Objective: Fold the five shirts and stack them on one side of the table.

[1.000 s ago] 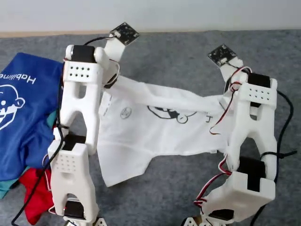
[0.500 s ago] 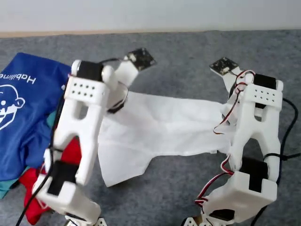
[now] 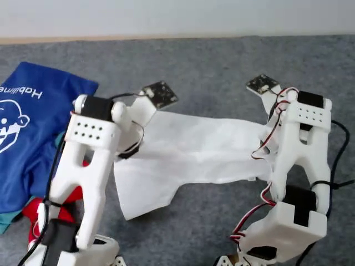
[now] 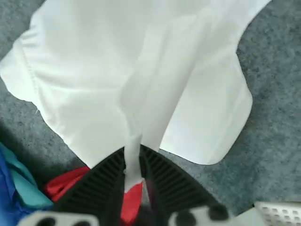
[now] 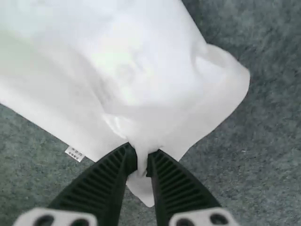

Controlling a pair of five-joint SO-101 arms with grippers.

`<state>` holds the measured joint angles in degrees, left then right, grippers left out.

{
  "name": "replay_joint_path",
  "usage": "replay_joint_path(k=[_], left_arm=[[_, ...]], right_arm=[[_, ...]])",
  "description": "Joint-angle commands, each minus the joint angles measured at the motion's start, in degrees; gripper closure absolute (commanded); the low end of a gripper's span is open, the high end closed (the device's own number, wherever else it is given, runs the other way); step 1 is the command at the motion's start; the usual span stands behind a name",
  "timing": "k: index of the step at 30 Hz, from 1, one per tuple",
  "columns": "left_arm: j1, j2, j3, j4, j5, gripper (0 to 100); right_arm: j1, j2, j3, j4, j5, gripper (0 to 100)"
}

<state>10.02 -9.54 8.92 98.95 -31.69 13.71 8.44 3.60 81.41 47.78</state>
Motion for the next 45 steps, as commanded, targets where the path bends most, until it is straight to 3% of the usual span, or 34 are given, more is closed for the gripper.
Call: replay_joint_path(k=[1, 8, 13, 16, 24, 29, 34, 39, 45], left_arm=[[1.23, -4.04, 2.07, 1.41, -0.79, 100], [2.29, -5.19, 2.86, 1.41, -0.79, 93], [2.02, -5.19, 2.86, 1.58, -0.79, 86], [1.93, -5.19, 2.86, 1.58, -2.11, 85], [2.02, -8.62, 2.59, 1.58, -3.43, 86], [2.29, -17.49, 5.76, 1.58, -8.79, 90], [1.93, -24.00, 13.93, 1.58, -12.48, 98], [1.85, -27.08, 16.48, 1.23, -12.22, 100], [0.18, -26.99, 17.89, -7.65, -7.12, 100]], right_arm=[[1.45, -3.47, -0.26, 0.22, 0.62, 98.9], [1.54, -3.38, -0.18, -0.84, 0.53, 97.2], [1.63, -3.38, -0.18, -0.92, 0.35, 82.6], [2.15, -3.91, -0.53, -0.92, 0.35, 79.8], [2.68, -3.74, -10.02, 6.46, 0.44, 80.1], [2.42, -3.91, -10.73, 6.20, 0.35, 80.2], [1.89, -3.91, -10.55, 6.46, 0.26, 91.6], [0.48, -3.74, -10.46, 6.55, 0.26, 98.0], [-7.60, -3.30, -10.37, 6.29, 0.18, 98.3]])
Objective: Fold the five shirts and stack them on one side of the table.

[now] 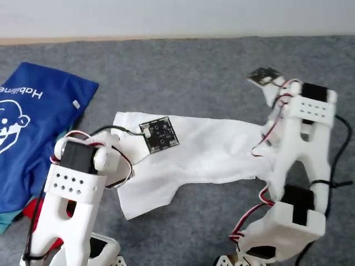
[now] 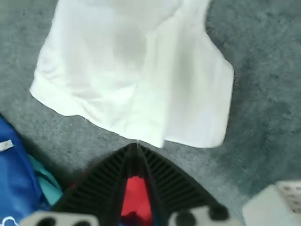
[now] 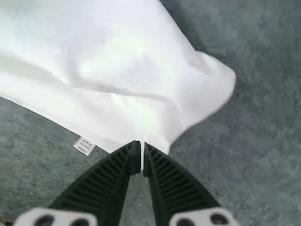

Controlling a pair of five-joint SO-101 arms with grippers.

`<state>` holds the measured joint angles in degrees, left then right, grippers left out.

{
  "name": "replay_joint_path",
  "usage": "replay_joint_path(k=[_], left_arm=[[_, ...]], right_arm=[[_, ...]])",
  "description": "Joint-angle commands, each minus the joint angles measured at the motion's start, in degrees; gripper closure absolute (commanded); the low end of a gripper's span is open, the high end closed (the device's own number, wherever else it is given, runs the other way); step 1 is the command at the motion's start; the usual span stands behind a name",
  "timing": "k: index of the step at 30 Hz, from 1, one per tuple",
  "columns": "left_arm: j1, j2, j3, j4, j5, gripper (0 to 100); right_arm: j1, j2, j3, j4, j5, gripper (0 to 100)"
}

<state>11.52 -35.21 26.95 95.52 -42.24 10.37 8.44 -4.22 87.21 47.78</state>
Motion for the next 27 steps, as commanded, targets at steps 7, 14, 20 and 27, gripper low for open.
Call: replay_joint_path(k=[7, 14, 20, 27], left_arm=[[-8.18, -1.49, -0.13, -5.36, 12.31, 100], [-16.18, -1.41, -0.04, -7.12, 22.77, 100], [-19.87, -1.85, -0.13, -5.54, 27.69, 100], [-20.04, -1.85, -0.57, -1.85, 37.89, 100]], right_arm=[[-9.10, 4.26, -2.99, -7.34, -8.62, 98.4], [-10.07, 10.24, -2.81, -9.63, -22.86, 98.4], [-10.15, 10.24, -2.90, -8.84, -40.62, 98.4], [-8.84, 10.77, -2.55, -10.15, -48.18, 98.4]])
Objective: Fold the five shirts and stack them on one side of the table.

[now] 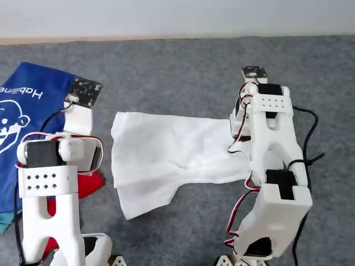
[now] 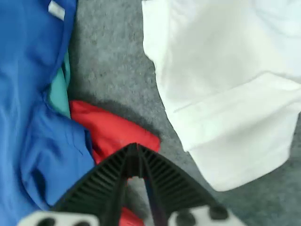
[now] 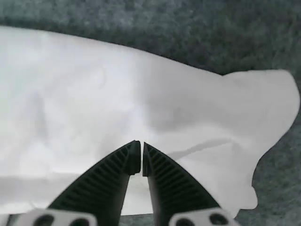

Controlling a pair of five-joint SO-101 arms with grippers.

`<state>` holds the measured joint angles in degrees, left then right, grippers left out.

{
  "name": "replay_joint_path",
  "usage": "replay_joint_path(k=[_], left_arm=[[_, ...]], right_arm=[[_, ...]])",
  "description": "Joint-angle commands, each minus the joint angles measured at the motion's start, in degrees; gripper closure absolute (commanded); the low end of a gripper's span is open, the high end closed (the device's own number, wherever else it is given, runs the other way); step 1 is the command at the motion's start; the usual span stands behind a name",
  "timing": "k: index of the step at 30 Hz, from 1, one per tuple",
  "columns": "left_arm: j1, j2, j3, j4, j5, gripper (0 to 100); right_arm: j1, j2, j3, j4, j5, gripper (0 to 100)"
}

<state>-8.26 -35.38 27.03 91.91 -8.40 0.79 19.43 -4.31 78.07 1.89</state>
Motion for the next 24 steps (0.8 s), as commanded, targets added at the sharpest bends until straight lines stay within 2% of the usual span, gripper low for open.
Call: replay_joint_path(k=[1, 7, 14, 19, 24], left_arm=[[-0.26, -1.67, -0.66, 2.29, 4.92, 100], [-0.35, -1.76, -1.45, 2.37, 5.10, 100], [-0.35, -1.76, -1.36, 2.37, 5.10, 100], [-0.35, -1.76, -1.36, 2.37, 5.01, 100], [-0.35, -1.76, -1.36, 2.37, 5.01, 100]], right_arm=[[0.84, -0.22, -2.37, -1.01, -2.46, 98.4], [4.44, 4.00, 0.79, -0.57, -2.37, 98.6], [8.04, 4.35, 0.97, 11.47, -2.29, 99.0], [8.13, -0.31, 1.14, 20.44, 2.90, 99.0], [10.77, -8.13, 1.32, 24.57, 4.31, 99.0]])
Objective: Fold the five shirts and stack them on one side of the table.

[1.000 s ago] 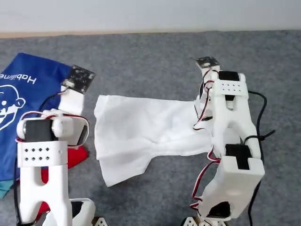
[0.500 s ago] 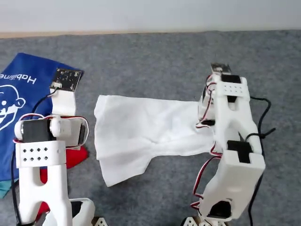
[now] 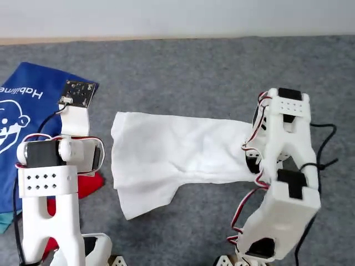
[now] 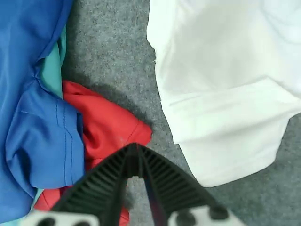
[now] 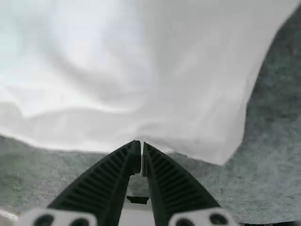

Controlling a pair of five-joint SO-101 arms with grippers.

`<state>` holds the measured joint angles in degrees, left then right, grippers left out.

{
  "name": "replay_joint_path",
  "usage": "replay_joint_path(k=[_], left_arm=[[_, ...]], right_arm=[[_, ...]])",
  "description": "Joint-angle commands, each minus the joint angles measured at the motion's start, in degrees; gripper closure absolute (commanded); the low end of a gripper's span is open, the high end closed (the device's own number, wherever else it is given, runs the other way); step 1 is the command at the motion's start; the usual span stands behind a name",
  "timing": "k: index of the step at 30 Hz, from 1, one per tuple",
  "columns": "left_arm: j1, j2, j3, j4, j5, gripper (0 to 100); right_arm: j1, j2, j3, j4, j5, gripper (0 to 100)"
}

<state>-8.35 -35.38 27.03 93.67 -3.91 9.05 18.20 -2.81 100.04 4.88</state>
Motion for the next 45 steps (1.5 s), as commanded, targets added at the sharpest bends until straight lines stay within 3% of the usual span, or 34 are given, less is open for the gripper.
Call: replay_joint_path(k=[1, 6, 12, 18, 22, 26, 35, 45], left_arm=[[-0.26, -1.76, -1.36, 0.62, 0.53, 100], [-0.26, -1.76, -1.36, 0.70, 0.53, 100], [-0.26, -1.76, -1.36, 0.70, 0.53, 100], [-0.26, -1.76, -1.36, 0.70, 0.53, 100], [-0.26, -1.76, -1.36, 0.70, 0.53, 100], [-0.26, -1.76, -1.36, 0.70, 0.53, 100], [-0.26, -1.76, -1.36, 0.70, 0.53, 100], [-0.26, -1.76, -1.36, 0.70, 0.53, 100]], right_arm=[[3.74, -8.66, 0.18, 2.77, 2.64, 99.0], [7.16, -16.13, 4.31, 1.27, 10.20, 99.0], [4.70, -11.30, 8.26, -14.99, 10.11, 99.0], [0.48, -1.98, 8.35, -22.55, 6.86, 99.0], [1.01, -0.40, 8.35, -17.63, 6.51, 99.0], [6.73, -1.63, 8.35, -10.24, 6.59, 99.0], [16.31, -2.86, 8.35, -5.32, 18.55, 99.0], [9.89, -8.92, 6.33, -0.66, 15.38, 99.0]])
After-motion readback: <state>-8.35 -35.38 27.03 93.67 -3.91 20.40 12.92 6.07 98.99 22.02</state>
